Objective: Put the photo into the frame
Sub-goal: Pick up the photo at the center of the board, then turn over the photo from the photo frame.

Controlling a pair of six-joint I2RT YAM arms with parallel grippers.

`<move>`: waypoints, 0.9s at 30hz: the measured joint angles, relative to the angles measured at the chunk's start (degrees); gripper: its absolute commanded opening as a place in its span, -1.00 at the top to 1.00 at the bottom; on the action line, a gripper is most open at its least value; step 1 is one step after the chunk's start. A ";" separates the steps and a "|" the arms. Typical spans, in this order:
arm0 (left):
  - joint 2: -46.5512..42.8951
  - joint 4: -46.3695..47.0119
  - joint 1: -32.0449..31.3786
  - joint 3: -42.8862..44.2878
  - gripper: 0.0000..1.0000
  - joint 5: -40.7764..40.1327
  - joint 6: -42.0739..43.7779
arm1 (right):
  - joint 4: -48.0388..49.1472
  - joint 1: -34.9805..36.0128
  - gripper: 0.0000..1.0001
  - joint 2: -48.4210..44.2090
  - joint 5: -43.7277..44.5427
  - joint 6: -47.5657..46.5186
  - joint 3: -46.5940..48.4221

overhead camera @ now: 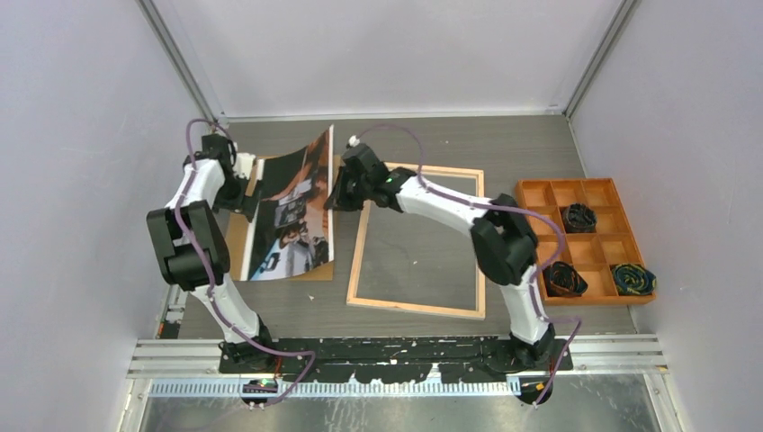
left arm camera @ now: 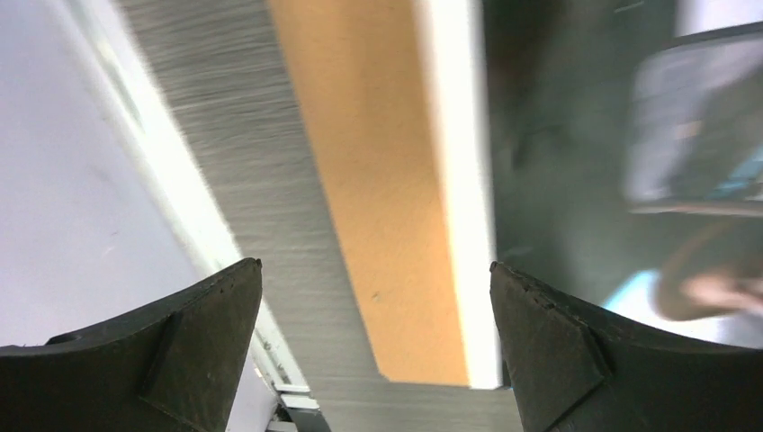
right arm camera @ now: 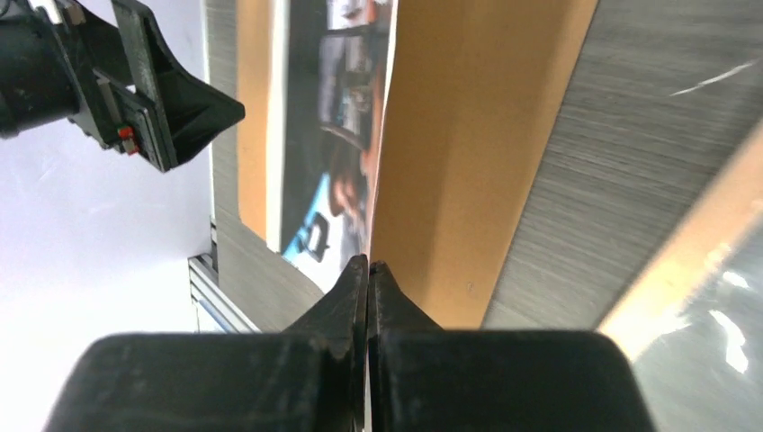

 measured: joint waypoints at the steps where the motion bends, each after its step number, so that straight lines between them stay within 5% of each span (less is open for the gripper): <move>1: -1.29 -0.83 0.33 0.74 -0.99 0.37 0.00 | -2.10 -0.22 0.99 -2.71 1.14 -1.86 0.00; 8: -10.84 -4.07 1.22 4.42 -0.99 3.56 -0.09 | -20.72 -2.97 0.99 -27.04 14.27 -15.37 0.28; 16: -11.58 -5.75 0.79 1.53 -1.00 7.08 -1.20 | -53.37 -4.33 0.99 -47.04 46.07 -22.45 7.21; 21: -11.58 -6.16 -0.20 0.48 -0.99 8.15 -1.57 | -66.18 -4.35 0.99 -46.71 56.96 -22.82 7.69; 27: -12.39 -6.14 -1.27 -0.87 -0.99 9.27 -1.77 | -72.41 -1.51 0.99 -32.44 57.77 -20.63 4.13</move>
